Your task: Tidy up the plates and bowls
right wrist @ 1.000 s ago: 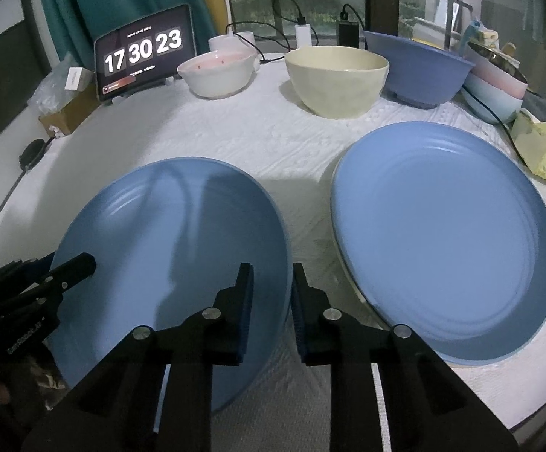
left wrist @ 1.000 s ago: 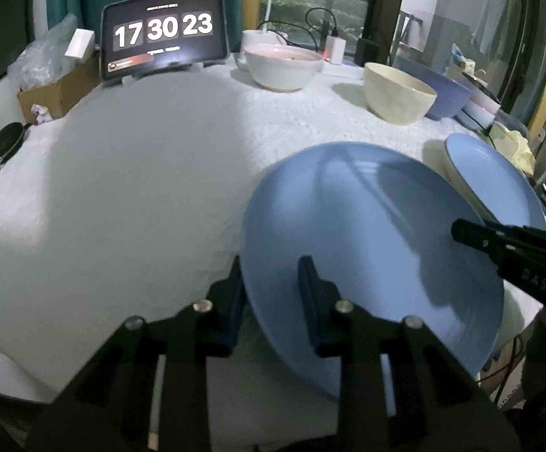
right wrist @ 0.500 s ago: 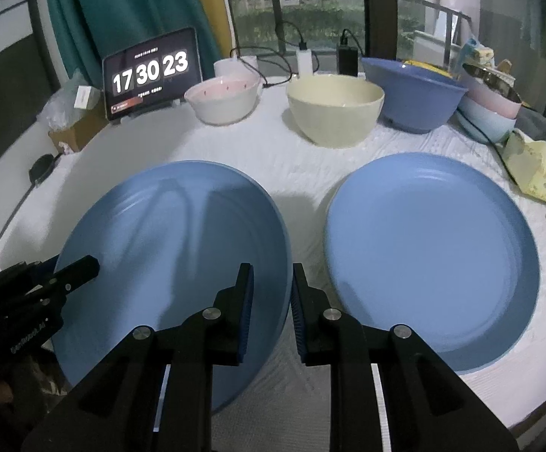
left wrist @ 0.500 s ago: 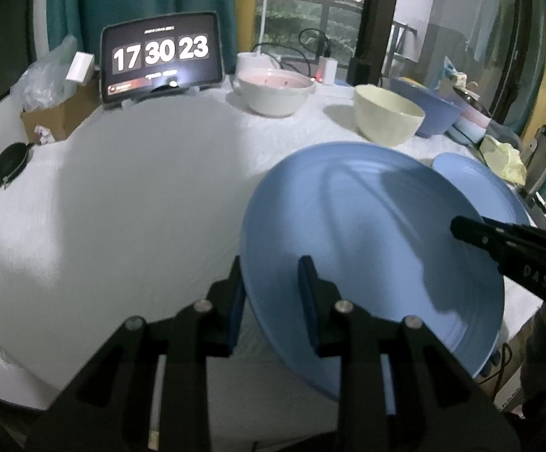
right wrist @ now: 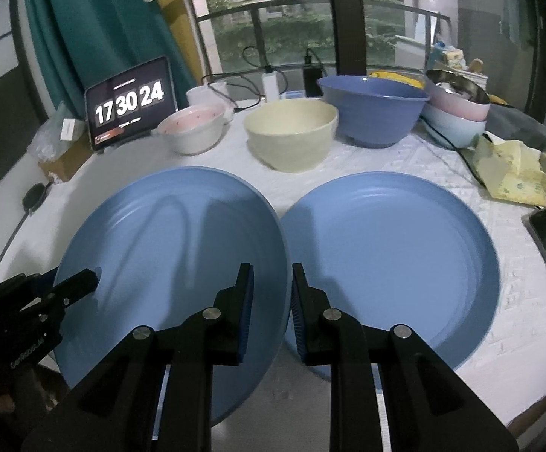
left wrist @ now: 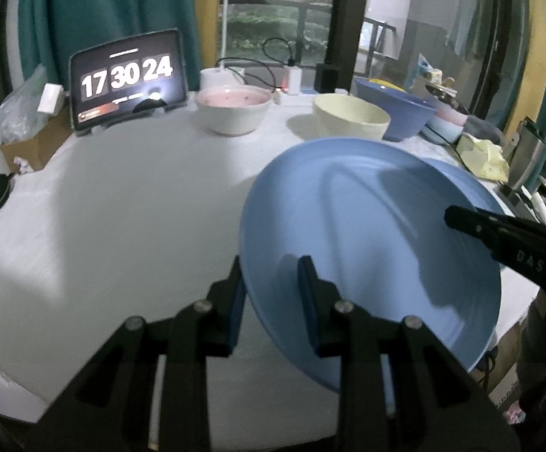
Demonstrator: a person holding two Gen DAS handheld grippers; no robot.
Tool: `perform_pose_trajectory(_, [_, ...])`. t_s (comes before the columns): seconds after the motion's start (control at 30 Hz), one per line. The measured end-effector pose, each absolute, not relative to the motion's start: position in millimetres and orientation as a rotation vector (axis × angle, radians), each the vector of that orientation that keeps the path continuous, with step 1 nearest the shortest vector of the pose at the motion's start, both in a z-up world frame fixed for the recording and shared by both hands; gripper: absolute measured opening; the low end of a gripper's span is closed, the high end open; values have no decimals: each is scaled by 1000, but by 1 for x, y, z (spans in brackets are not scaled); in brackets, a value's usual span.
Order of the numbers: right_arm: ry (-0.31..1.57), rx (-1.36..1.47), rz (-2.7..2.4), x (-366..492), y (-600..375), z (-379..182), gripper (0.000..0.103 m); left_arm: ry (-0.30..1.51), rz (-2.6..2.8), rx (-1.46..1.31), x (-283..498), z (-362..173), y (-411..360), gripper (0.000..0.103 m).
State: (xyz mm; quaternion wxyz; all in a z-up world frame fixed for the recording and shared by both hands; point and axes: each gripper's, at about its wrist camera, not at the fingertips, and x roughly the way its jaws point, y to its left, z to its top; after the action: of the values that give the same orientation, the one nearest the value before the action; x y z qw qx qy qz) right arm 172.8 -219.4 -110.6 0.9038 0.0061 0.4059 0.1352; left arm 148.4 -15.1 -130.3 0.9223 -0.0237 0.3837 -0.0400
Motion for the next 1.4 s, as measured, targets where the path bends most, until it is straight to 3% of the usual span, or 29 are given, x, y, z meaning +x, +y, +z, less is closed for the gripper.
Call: perform_pose_trajectory(1.4, [821,166,144,220,-351,-120,21,852,-213,92,216,-136,-145,29])
